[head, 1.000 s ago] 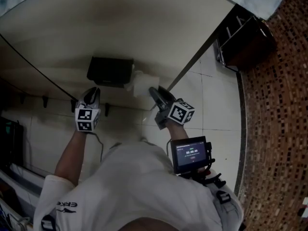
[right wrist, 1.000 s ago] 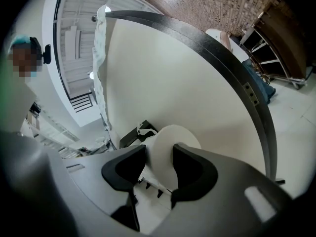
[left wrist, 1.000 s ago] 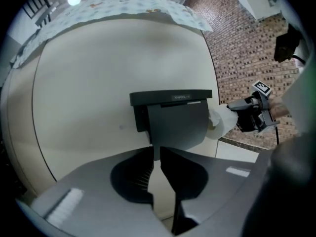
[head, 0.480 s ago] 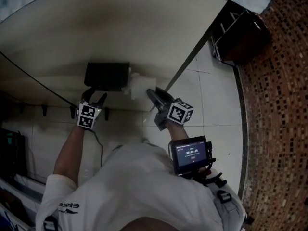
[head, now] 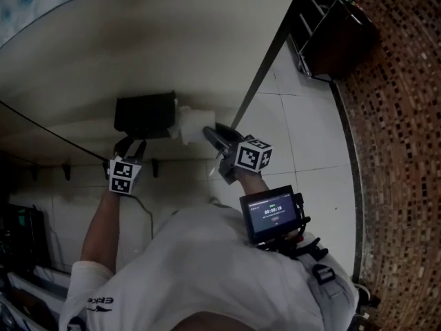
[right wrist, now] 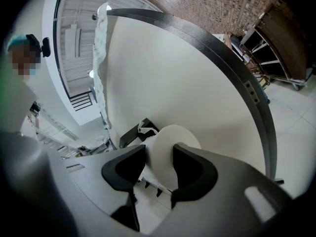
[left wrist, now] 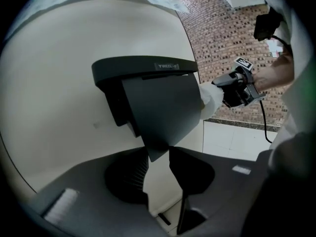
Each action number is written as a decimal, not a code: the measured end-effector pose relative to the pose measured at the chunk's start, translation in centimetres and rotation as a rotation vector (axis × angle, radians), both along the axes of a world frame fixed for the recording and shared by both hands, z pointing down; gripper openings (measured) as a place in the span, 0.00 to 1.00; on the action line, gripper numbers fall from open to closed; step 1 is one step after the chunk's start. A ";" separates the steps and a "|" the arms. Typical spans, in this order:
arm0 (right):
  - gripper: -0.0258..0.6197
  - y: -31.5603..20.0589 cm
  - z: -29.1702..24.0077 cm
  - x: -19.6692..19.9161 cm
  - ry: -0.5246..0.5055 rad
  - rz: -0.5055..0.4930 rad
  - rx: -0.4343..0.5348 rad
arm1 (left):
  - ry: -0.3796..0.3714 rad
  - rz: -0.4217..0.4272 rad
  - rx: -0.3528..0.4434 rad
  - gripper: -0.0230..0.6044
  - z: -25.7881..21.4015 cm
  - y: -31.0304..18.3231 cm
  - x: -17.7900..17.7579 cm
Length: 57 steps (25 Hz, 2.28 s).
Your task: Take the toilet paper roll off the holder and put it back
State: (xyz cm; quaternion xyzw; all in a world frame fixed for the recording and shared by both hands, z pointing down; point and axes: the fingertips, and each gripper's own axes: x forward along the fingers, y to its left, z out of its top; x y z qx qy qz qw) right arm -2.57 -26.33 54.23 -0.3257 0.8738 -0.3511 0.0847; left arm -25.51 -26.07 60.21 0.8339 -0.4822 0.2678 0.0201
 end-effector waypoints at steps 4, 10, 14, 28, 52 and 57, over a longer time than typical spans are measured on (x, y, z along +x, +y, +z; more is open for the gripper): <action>0.33 -0.1 0.2 0.1 -0.014 -0.004 -0.004 | -0.012 0.021 -0.017 0.25 0.0 0.8 0.2; 0.33 0.0 0.3 -0.2 -0.041 -0.018 0.000 | -0.015 0.038 -0.038 0.26 -0.4 2.2 0.4; 0.33 0.1 0.1 -0.4 -0.066 -0.031 0.005 | -0.016 0.062 -0.059 0.27 -0.9 3.3 0.5; 0.33 0.1 -0.8 -1.5 -0.117 -0.063 0.036 | 0.008 0.137 -0.125 0.28 -2.5 6.7 0.7; 0.33 0.8 -0.8 -6.2 -0.062 -0.105 0.071 | 0.008 0.144 -0.124 0.27 -2.9 7.5 1.6; 0.33 0.3 -0.5 -8.2 -0.044 -0.122 0.069 | 0.012 0.154 -0.130 0.27 -2.9 7.0 0.4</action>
